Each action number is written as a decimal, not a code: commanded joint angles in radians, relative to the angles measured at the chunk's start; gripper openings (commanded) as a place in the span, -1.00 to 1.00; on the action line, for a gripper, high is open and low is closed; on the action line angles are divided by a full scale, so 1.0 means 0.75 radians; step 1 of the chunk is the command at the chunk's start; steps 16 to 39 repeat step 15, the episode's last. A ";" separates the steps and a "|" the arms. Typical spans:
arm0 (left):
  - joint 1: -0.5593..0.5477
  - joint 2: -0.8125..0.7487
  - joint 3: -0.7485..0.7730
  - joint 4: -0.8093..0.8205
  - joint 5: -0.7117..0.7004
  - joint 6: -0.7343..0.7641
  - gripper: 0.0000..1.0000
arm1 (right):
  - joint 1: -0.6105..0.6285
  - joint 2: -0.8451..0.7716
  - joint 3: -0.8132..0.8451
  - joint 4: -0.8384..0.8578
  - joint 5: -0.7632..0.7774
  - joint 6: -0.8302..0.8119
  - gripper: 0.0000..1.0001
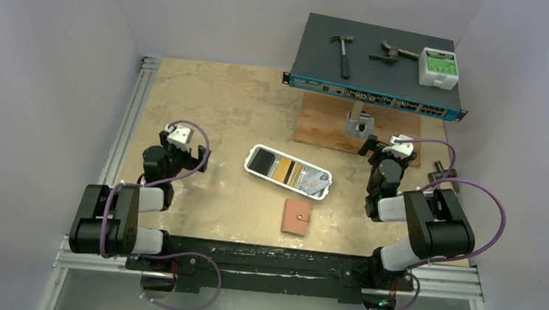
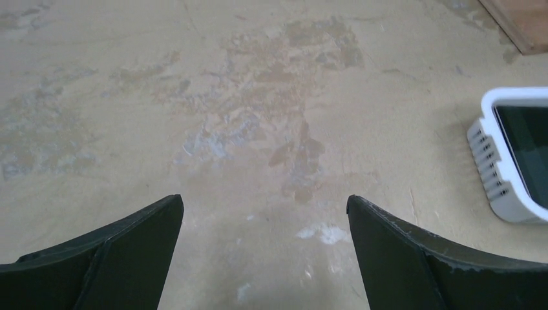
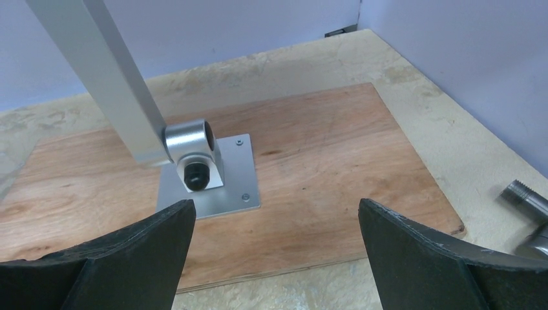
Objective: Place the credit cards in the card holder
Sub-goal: Reset both arms
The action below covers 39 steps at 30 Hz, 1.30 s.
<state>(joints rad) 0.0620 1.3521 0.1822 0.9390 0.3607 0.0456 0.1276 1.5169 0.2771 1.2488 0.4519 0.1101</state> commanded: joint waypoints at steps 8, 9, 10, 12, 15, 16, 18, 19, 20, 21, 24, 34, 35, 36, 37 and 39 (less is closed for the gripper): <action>0.011 0.001 0.160 0.003 -0.009 -0.001 1.00 | -0.007 -0.008 0.007 0.105 -0.003 -0.034 0.98; 0.013 -0.009 0.165 -0.024 -0.010 0.000 1.00 | -0.008 -0.008 0.007 0.106 -0.003 -0.035 0.98; 0.013 0.002 0.163 0.002 -0.009 -0.001 1.00 | -0.008 -0.007 0.007 0.106 -0.003 -0.034 0.98; 0.013 0.002 0.164 -0.006 -0.009 -0.002 1.00 | -0.009 -0.008 0.007 0.105 -0.003 -0.034 0.97; 0.013 0.007 0.162 0.009 -0.008 -0.002 1.00 | -0.008 -0.007 0.007 0.106 -0.003 -0.034 0.98; 0.013 0.007 0.162 0.009 -0.008 -0.002 1.00 | -0.008 -0.007 0.007 0.106 -0.003 -0.034 0.98; 0.013 0.007 0.162 0.009 -0.008 -0.002 1.00 | -0.008 -0.007 0.007 0.106 -0.003 -0.034 0.98; 0.013 0.007 0.162 0.009 -0.008 -0.002 1.00 | -0.008 -0.007 0.007 0.106 -0.003 -0.034 0.98; 0.013 0.007 0.162 0.009 -0.008 -0.002 1.00 | -0.008 -0.007 0.007 0.106 -0.003 -0.034 0.98; 0.013 0.007 0.162 0.009 -0.008 -0.002 1.00 | -0.008 -0.007 0.007 0.106 -0.003 -0.034 0.98; 0.013 0.007 0.162 0.009 -0.008 -0.002 1.00 | -0.008 -0.007 0.007 0.106 -0.003 -0.034 0.98; 0.013 0.007 0.162 0.009 -0.008 -0.002 1.00 | -0.008 -0.007 0.007 0.106 -0.003 -0.034 0.98; 0.013 0.007 0.162 0.009 -0.008 -0.002 1.00 | -0.008 -0.007 0.007 0.106 -0.003 -0.034 0.98; 0.013 0.007 0.162 0.009 -0.008 -0.002 1.00 | -0.008 -0.007 0.007 0.106 -0.003 -0.034 0.98; 0.013 0.007 0.162 0.009 -0.008 -0.002 1.00 | -0.008 -0.007 0.007 0.106 -0.003 -0.034 0.98; 0.013 0.007 0.162 0.009 -0.008 -0.002 1.00 | -0.008 -0.007 0.007 0.106 -0.003 -0.034 0.98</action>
